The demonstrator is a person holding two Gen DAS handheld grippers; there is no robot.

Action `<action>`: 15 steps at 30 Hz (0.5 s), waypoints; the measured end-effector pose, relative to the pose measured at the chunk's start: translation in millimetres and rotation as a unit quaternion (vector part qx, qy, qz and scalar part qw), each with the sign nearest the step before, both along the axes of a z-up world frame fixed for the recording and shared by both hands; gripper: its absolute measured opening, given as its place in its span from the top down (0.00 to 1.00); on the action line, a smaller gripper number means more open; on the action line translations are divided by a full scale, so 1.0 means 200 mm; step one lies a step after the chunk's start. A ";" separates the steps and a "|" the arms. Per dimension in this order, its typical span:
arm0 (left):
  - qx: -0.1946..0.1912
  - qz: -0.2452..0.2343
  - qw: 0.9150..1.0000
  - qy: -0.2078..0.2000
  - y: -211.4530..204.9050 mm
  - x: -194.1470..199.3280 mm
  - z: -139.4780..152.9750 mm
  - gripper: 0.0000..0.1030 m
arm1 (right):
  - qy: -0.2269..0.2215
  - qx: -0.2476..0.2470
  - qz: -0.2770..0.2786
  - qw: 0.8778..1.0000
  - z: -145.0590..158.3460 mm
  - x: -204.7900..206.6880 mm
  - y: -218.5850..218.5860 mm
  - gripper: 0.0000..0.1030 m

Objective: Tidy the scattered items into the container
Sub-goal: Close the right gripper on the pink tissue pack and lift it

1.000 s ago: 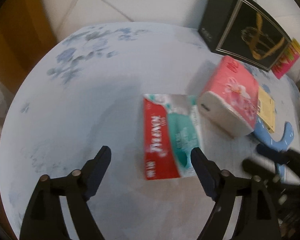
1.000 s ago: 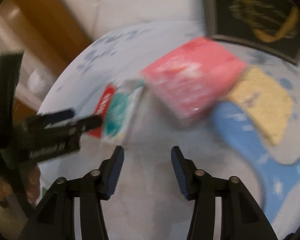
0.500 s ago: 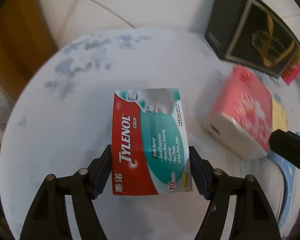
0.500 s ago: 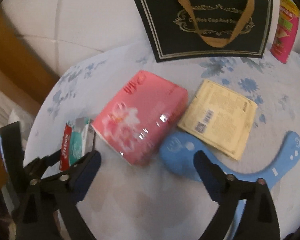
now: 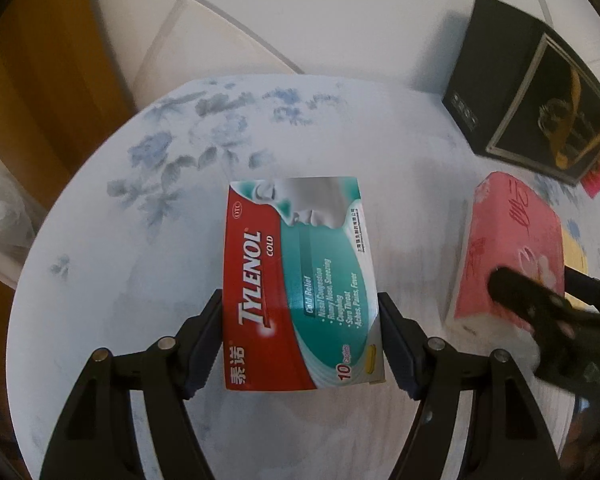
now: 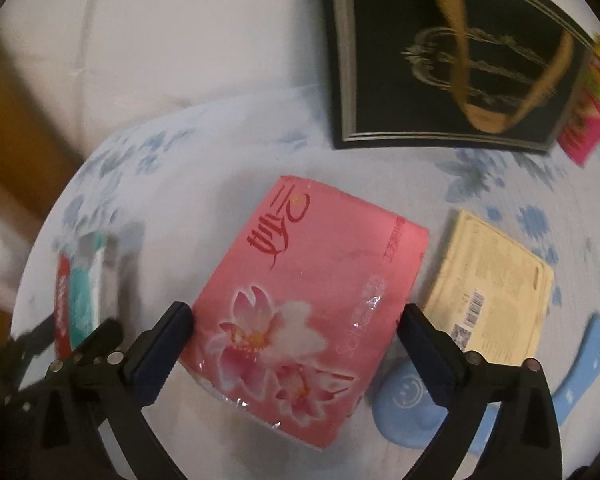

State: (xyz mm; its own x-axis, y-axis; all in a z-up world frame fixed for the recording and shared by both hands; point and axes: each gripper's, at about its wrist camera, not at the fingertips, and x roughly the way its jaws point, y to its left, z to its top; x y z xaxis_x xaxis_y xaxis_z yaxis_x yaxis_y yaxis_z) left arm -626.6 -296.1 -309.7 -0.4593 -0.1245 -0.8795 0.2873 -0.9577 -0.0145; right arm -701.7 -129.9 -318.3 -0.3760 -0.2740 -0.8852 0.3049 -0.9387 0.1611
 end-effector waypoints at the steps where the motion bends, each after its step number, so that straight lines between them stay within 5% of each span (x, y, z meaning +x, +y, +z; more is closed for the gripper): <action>1: 0.003 -0.002 1.000 -0.003 0.01 0.01 0.00 0.31 | -0.010 -0.004 0.016 1.000 0.00 0.02 0.02 0.05; 6: 0.015 -0.009 1.000 -0.017 0.06 0.09 -0.02 0.31 | -0.076 -0.017 0.095 0.992 -0.04 0.16 0.08 0.07; 15: 0.007 0.016 1.000 -0.022 0.02 0.19 -0.01 0.31 | 0.019 0.028 0.120 0.992 0.07 0.19 -0.03 0.00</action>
State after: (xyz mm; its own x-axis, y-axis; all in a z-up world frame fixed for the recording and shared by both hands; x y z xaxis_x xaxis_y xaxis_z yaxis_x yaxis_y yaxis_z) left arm -588.4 -291.6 -310.9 -0.4164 -0.1252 -0.9005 0.3182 -0.9479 -0.0153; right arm -663.6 -135.7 -305.0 -0.3391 -0.3097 -0.8883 0.5248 -0.8459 0.0945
